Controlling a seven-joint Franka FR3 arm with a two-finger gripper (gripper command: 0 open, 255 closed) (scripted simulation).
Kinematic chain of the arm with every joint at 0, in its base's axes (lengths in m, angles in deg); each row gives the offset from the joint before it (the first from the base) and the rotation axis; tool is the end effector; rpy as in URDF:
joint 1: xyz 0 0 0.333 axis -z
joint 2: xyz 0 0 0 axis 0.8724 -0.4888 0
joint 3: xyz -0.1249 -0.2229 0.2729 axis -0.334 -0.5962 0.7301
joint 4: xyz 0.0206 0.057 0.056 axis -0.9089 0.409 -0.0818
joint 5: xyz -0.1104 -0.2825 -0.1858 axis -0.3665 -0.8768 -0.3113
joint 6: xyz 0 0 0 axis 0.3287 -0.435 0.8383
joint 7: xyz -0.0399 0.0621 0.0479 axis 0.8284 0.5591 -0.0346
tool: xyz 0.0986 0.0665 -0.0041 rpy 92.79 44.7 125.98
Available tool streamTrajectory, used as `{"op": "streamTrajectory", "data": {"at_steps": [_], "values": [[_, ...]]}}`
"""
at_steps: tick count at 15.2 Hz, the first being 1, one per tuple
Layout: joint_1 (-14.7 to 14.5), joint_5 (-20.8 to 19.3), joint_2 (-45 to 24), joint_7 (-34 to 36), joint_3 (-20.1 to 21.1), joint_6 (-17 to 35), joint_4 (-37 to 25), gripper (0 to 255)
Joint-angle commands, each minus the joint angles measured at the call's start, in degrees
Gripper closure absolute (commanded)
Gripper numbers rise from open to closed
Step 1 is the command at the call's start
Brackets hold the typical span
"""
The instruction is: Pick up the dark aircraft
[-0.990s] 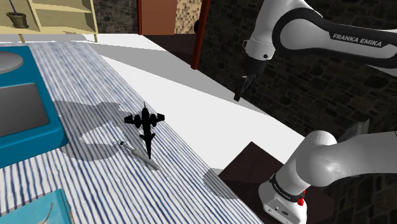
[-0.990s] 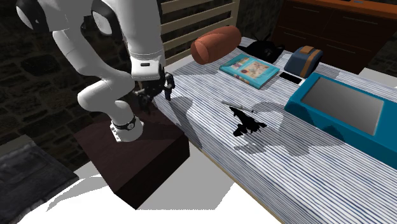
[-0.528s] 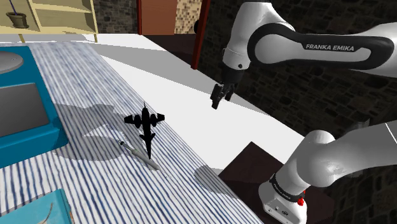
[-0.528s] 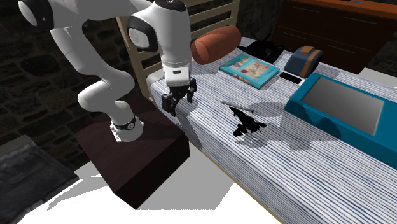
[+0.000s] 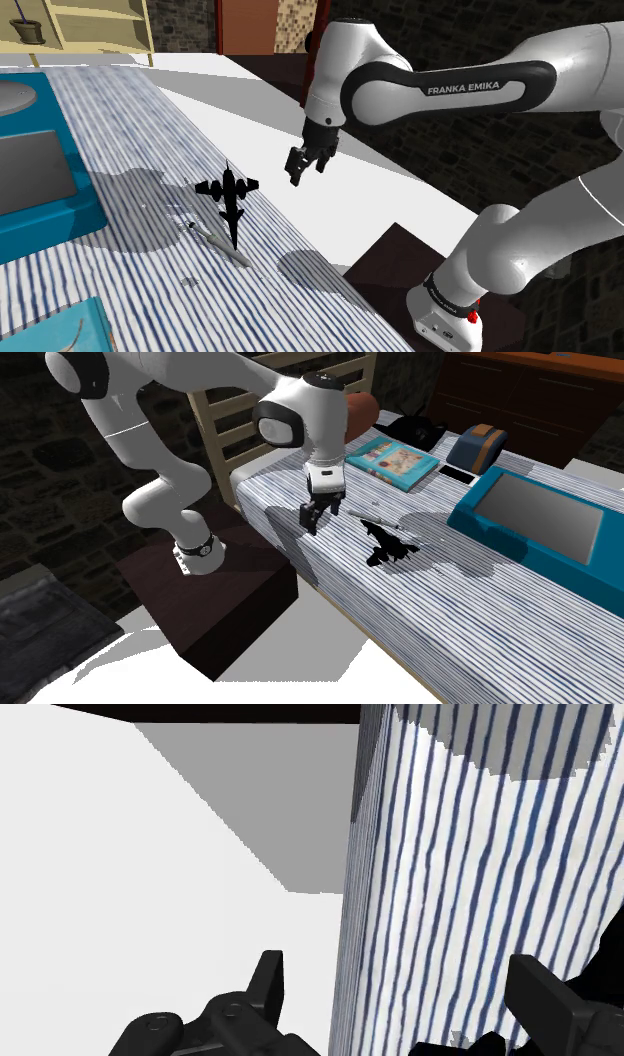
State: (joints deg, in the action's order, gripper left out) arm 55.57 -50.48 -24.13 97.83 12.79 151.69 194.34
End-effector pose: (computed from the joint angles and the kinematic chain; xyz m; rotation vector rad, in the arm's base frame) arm 0.3604 0.1946 0.5491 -3.1306 -0.0385 -0.0602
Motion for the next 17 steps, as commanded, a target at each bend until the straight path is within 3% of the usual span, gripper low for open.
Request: {"op": "streamTrajectory", "data": {"at_steps": [1, 8, 14, 17], "values": [[-0.2, -0.5, -3.4, 2.6, 1.8, 2.2, -1.7, 0], [-1.3, -6.0, -17.6, 12.7, 6.8, 7.9, -11.1, 0], [-4.5, -13.1, -30.2, 21.1, 8.2, 9.8, -21.6, 0], [-4.7, -13.7, -31.0, 21.5, 8.0, 11.9, -20.3, 0]]}}
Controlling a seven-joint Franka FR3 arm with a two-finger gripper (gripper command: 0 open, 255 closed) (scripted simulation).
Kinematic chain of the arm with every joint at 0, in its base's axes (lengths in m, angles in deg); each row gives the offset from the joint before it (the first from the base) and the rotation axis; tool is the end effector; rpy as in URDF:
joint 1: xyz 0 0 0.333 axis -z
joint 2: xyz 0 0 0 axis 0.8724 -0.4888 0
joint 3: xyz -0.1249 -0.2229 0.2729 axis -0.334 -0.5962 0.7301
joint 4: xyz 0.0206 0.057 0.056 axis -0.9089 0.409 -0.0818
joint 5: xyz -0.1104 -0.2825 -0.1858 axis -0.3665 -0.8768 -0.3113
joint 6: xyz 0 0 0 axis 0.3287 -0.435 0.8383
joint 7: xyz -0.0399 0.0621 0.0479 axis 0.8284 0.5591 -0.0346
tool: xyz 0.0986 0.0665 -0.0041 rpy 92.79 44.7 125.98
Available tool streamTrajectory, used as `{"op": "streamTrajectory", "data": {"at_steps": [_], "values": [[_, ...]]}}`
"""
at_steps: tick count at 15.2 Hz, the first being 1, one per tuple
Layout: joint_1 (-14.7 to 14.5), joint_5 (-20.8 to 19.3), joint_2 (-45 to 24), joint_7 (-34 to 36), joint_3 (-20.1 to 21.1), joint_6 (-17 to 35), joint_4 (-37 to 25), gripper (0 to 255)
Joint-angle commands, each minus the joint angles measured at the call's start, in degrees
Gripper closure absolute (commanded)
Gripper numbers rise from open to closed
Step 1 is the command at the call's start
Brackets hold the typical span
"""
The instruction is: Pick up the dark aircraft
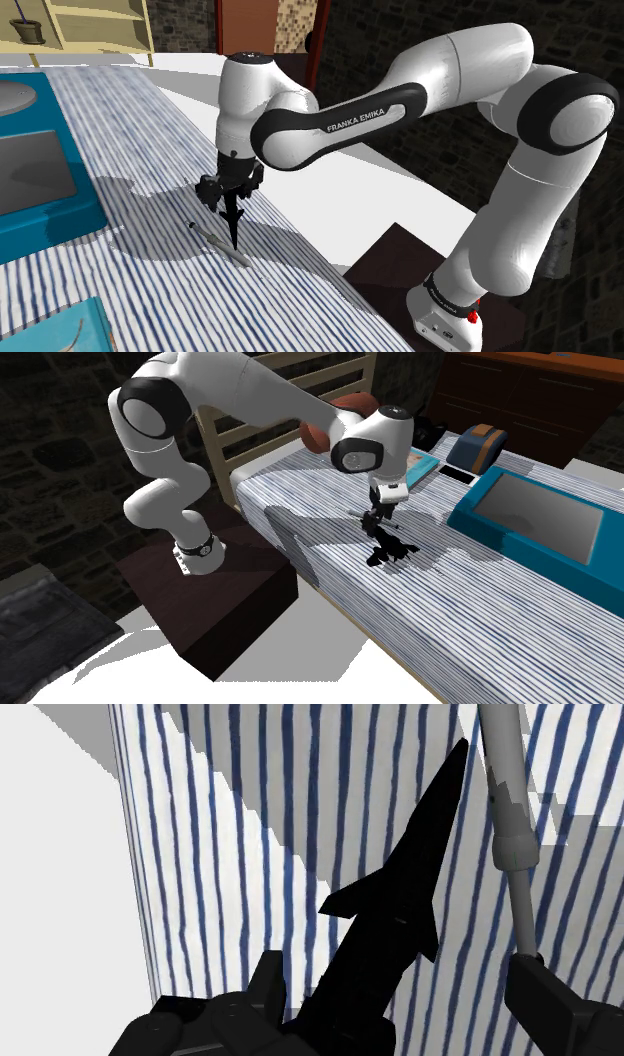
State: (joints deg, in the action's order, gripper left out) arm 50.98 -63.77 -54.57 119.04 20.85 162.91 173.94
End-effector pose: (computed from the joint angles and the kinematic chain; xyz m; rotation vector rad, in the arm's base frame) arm 0.4825 0.3393 0.4813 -3.0819 0.0269 -0.1293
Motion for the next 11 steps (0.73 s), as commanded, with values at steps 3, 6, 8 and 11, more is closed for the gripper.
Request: {"op": "streamTrajectory", "data": {"at_steps": [3, 6, 8, 11], "values": [[-0.3, -1.1, -1.6, 0.8, -0.3, 2.7, 1.3, 0], [-0.4, -1.4, -2.1, 1.0, -0.4, 3.7, 1.9, 0], [-0.4, -1.4, -2.1, 1.0, -0.4, 3.7, 1.9, 255], [-0.4, -1.4, -2.1, 1.1, -0.4, 3.7, 1.8, 255]]}}
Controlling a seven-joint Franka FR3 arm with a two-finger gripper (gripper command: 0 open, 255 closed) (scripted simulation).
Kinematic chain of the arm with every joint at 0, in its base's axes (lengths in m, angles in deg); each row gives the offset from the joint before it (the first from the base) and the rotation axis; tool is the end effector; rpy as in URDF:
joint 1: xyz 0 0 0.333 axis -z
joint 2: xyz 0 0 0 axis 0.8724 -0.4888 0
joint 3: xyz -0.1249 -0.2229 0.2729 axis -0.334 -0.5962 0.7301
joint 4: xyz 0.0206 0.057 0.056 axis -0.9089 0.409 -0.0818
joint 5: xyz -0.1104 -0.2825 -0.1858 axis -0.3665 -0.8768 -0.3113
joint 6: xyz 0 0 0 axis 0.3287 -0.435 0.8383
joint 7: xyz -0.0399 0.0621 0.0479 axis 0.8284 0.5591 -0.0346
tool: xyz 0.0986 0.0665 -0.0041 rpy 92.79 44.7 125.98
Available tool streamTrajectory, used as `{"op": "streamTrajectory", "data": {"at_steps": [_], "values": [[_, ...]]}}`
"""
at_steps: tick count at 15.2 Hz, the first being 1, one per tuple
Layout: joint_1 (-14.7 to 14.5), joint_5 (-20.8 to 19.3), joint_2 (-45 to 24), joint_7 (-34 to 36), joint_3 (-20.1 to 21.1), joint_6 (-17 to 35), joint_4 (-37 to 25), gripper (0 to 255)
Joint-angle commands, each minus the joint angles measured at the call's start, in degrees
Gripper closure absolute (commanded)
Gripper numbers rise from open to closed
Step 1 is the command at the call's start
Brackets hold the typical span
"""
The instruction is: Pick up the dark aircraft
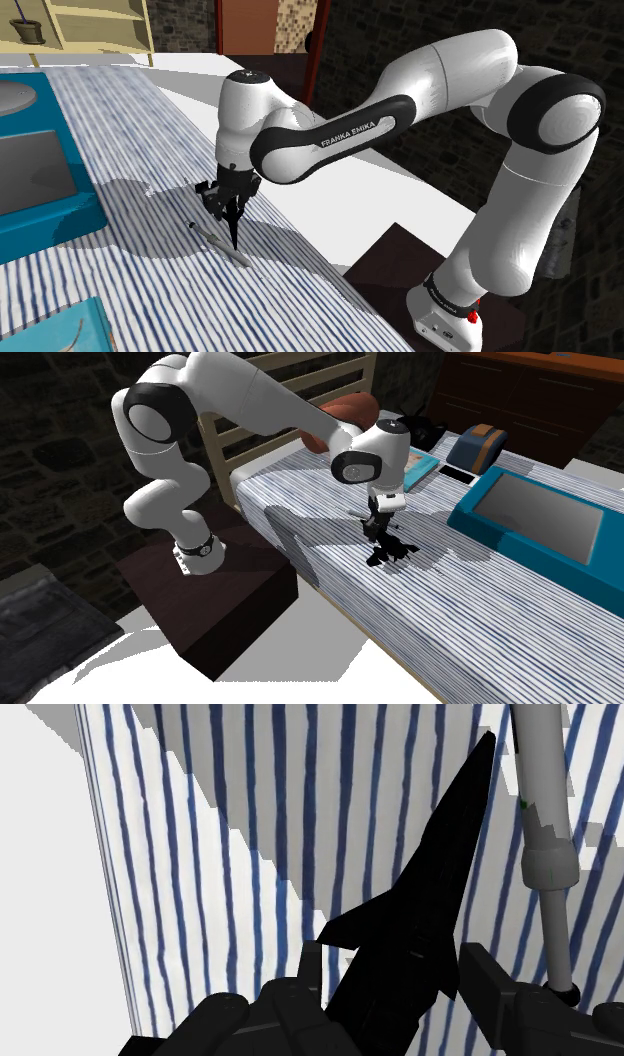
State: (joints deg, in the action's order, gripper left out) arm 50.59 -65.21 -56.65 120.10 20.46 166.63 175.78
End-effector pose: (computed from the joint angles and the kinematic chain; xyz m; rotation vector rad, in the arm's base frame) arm 0.4869 0.3413 0.4539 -3.0813 0.0291 -0.1310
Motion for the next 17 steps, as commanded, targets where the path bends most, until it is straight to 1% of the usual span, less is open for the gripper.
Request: {"op": "streamTrajectory", "data": {"at_steps": [1, 5, 17], "values": [[0.0, 0.0, 0.0, 0.0, 0.0, 0.0, 0.0, 255], [0.0, 0.0, 0.0, 0.0, 0.0, 0.0, 0.0, 255], [0.5, 2.4, 3.5, -1.7, 0.7, -8.3, -5.2, 255]]}}
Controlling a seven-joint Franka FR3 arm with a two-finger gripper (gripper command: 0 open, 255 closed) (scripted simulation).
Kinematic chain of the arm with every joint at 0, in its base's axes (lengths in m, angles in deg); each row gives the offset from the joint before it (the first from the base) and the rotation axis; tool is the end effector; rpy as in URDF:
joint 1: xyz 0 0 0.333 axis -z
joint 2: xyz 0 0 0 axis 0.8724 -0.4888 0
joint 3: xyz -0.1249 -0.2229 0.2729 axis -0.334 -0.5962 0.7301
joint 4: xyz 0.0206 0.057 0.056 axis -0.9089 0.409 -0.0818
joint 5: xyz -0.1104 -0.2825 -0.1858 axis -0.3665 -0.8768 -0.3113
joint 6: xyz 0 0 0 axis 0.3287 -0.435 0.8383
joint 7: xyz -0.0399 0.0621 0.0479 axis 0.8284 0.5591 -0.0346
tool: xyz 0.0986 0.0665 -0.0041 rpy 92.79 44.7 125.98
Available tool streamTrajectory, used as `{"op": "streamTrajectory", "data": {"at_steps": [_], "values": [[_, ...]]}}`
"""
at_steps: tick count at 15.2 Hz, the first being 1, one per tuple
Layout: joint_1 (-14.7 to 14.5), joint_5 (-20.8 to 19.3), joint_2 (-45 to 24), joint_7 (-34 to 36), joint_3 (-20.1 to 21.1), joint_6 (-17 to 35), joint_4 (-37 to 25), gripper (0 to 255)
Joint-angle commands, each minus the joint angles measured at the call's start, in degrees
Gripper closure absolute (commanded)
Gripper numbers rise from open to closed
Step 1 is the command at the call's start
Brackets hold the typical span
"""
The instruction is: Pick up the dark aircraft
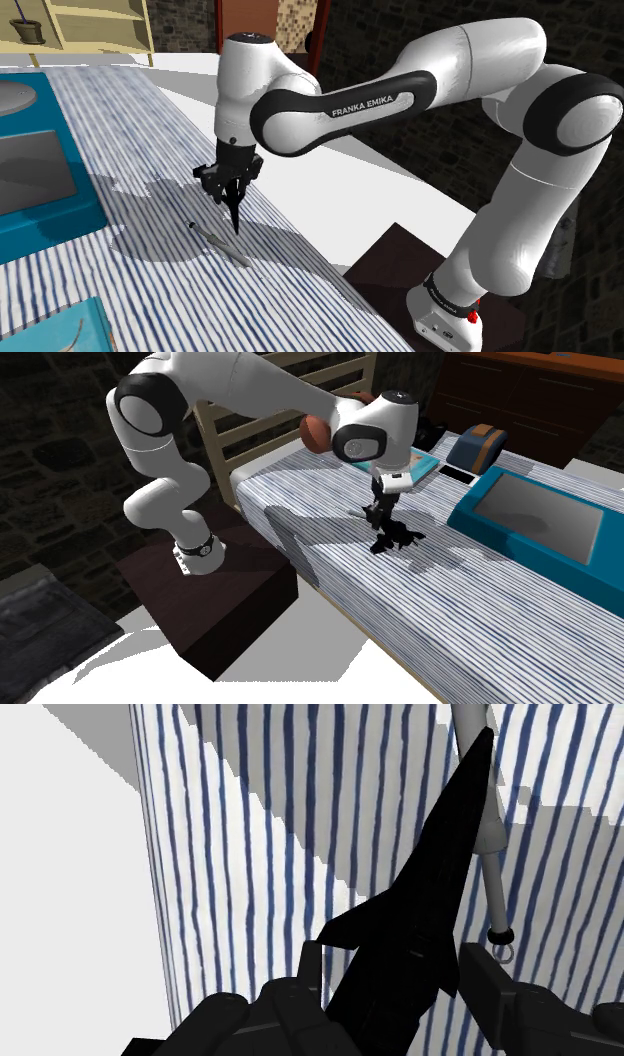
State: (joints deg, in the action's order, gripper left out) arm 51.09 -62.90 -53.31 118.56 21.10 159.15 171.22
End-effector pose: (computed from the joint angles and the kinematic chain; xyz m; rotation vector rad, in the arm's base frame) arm 0.4806 0.3397 0.5077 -3.0812 0.0285 -0.1306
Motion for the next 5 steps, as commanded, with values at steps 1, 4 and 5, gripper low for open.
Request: {"op": "streamTrajectory", "data": {"at_steps": [1, 4, 5], "values": [[0.0, 0.3, 0.3, -0.2, 0.1, -1.5, -1.2, 255], [0.1, 0.5, 0.8, -0.4, 0.1, -3.0, -2.4, 255], [0.1, 0.5, 0.8, -0.4, 0.1, -3.0, -2.4, 255]]}}
